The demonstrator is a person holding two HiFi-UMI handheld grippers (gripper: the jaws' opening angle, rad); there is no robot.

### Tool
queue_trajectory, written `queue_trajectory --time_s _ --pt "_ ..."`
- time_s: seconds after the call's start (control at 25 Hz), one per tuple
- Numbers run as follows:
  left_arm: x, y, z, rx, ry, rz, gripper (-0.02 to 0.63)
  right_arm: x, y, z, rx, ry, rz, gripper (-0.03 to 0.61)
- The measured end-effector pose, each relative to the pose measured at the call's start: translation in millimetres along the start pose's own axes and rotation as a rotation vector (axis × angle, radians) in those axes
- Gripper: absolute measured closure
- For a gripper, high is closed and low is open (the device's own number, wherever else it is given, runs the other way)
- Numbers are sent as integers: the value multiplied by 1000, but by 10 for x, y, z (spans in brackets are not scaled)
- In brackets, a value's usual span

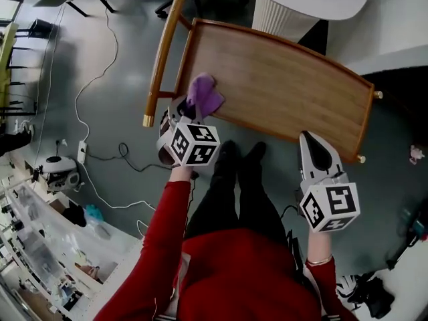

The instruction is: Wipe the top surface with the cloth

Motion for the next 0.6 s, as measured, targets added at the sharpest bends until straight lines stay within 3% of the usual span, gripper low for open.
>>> queue_trajectory --time_s 0.2,0.32,0.44,0.6 --pt "-76 31 56 35 -40 11 566 -24 81 74 7 -11 12 574" --pt "-46 -85 172 44 -97 -44 566 1 97 139 -7 -13 -17 574" --pt "103 -402 350 -27 -216 -179 566 113 62 167 -23 4 -84 574" --pt "555 -922 494 -183 -302 -472 566 384 -196 215 -54 -19 -241 574"
Point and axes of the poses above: the fingertips, and each gripper's own axes: y forward along the fingers, z to its left, x out of its top, the point moved 10 cm from there along -y, backward along the fingers, and after that the axes turned 3 degrees about x, right-handed, at the moved point
